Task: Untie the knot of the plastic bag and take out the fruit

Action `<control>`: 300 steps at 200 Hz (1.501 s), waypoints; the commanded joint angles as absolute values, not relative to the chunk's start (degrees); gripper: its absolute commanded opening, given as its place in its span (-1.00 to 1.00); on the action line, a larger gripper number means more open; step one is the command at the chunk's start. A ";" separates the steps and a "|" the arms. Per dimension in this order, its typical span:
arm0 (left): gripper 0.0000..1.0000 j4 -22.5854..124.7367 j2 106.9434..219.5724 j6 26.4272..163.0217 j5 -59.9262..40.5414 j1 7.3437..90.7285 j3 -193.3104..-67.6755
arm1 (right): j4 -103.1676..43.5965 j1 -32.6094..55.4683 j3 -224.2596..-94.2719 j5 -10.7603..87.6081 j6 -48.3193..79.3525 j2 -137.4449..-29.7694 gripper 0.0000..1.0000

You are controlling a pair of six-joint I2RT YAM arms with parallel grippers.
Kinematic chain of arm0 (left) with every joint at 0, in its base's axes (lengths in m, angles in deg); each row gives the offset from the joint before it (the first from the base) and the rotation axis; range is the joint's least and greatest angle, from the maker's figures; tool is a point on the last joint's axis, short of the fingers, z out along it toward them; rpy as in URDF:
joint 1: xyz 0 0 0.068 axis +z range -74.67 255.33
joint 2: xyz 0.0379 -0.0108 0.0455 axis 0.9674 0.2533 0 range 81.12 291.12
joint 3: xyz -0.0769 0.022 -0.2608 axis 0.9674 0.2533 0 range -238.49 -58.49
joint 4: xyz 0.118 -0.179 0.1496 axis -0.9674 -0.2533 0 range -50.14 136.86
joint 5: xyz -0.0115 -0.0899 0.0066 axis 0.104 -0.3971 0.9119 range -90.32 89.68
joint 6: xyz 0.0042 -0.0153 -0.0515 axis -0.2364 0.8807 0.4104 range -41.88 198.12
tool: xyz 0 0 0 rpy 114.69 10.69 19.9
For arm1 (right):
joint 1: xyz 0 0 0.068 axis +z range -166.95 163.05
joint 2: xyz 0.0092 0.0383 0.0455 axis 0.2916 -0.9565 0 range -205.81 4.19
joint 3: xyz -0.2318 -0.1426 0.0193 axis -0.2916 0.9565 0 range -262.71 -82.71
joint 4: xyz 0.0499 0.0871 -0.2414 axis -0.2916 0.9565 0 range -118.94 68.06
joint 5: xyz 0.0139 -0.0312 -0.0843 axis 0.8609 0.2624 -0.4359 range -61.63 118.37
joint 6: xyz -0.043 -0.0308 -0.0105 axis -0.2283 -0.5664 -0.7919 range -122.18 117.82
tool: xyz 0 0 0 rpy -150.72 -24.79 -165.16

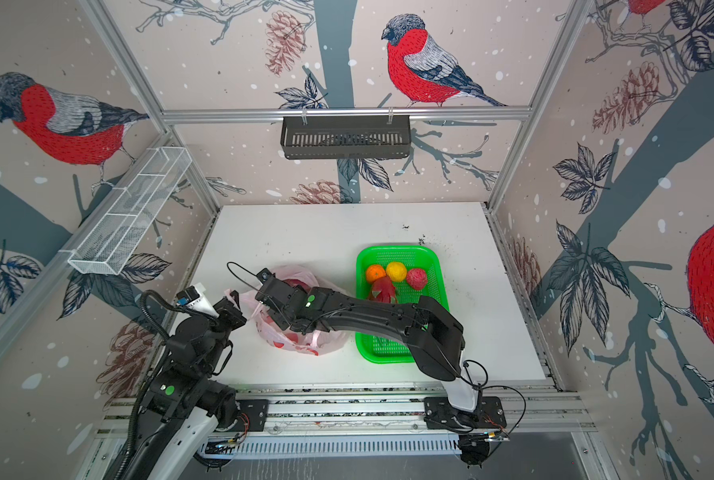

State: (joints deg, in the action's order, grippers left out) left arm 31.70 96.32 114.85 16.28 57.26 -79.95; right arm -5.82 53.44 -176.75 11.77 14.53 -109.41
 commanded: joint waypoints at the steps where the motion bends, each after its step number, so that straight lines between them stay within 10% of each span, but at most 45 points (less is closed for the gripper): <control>1: -1.00 33.91 95.85 115.67 16.05 57.22 -79.37 | -8.71 52.06 -176.07 12.46 16.03 -110.49 -0.52; 167: -1.00 32.62 93.95 114.77 12.73 57.27 -77.37 | -14.41 47.73 -172.94 8.16 15.75 -114.26 -0.27; 300: -1.00 35.05 95.52 114.33 10.48 57.25 -76.86 | -17.65 45.08 -171.57 13.44 14.29 -114.62 0.66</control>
